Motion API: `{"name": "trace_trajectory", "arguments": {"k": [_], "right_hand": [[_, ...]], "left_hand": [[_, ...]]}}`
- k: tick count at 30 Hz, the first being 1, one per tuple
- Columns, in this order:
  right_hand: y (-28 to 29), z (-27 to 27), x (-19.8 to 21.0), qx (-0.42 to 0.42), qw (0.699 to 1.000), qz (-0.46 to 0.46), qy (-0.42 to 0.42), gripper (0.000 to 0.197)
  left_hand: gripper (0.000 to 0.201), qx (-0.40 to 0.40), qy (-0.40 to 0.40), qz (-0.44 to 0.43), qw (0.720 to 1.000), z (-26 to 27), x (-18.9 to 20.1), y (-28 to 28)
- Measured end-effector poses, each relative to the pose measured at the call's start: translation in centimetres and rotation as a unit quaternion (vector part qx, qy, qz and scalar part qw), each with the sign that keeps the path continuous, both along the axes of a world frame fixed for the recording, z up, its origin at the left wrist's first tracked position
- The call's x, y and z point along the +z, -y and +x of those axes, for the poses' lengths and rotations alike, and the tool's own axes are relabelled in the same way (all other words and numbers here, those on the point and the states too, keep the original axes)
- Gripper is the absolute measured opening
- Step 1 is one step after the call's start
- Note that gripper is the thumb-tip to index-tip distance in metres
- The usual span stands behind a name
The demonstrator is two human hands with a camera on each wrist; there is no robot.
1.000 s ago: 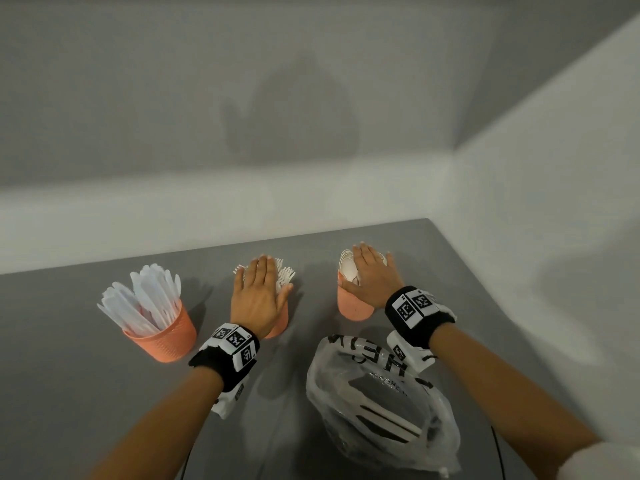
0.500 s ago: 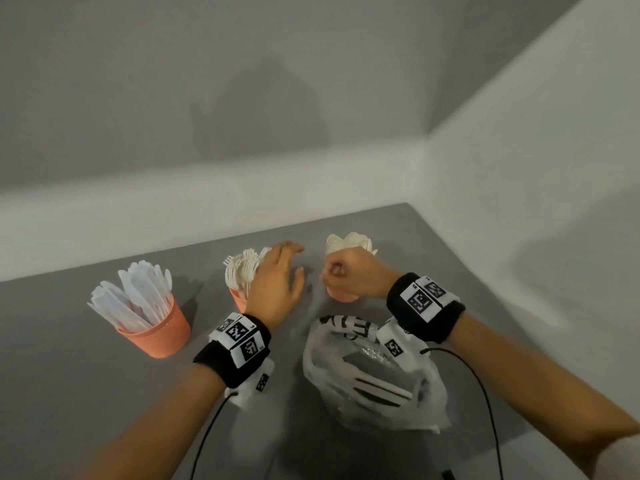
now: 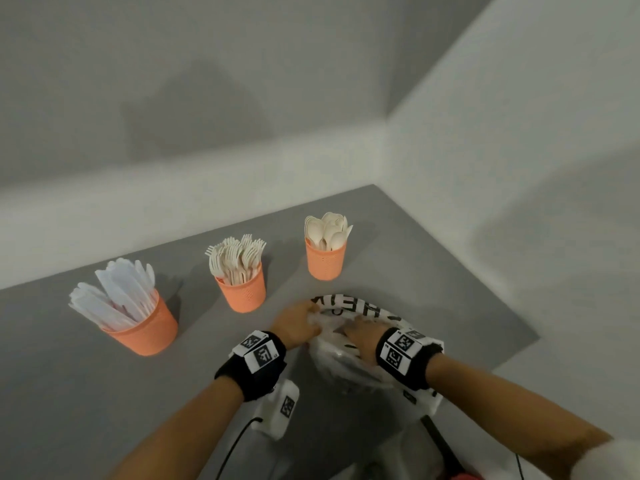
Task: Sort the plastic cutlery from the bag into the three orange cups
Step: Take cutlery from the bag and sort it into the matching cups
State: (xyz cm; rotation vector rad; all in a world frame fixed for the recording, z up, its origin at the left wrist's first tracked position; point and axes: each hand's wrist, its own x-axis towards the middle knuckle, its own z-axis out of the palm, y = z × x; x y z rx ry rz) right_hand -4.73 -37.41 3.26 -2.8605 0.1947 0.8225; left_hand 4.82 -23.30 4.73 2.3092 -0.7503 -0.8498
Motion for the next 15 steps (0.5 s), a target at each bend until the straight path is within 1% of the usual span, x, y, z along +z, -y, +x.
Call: {"name": "trace_trajectory", "arguments": {"k": [4, 5, 7, 9, 11, 13, 15], "right_hand": [[-0.4, -0.7, -1.5, -0.024, 0.995, -0.051, 0.081, 0.039], [-0.3, -0.8, -1.7, -0.040, 0.995, -0.047, 0.080, 0.036], [-0.4, -0.5, -1.7, -0.074, 0.996, -0.023, 0.047, 0.036], [-0.5, -0.3, -1.7, -0.085, 0.996, -0.018, 0.033, 0.034], [-0.5, -0.4, -1.7, -0.097, 0.995, -0.003, 0.035, 0.035], [-0.5, -0.5, -1.7, -0.107, 0.993, 0.020, 0.048, 0.042], [-0.6, -0.9, -1.3, -0.121, 0.986, 0.060, 0.098, 0.050]], "left_hand": [[0.050, -0.011, 0.012, -0.010, 1.000, -0.4, 0.9, 0.7], [0.050, -0.013, 0.015, -0.009, 1.000, -0.5, 1.0, 0.7], [0.049, -0.020, 0.024, -0.006, 0.999, -0.5, 1.1, 0.6], [0.050, -0.031, 0.044, 0.000, 0.999, -0.5, 1.1, 0.4], [0.052, -0.041, 0.071, 0.006, 0.997, -0.5, 1.0, 0.0], [0.054, -0.048, 0.089, 0.011, 0.995, -0.4, 1.1, -0.5], [0.053, -0.051, 0.116, 0.016, 0.992, -0.3, 1.1, -0.7]]}}
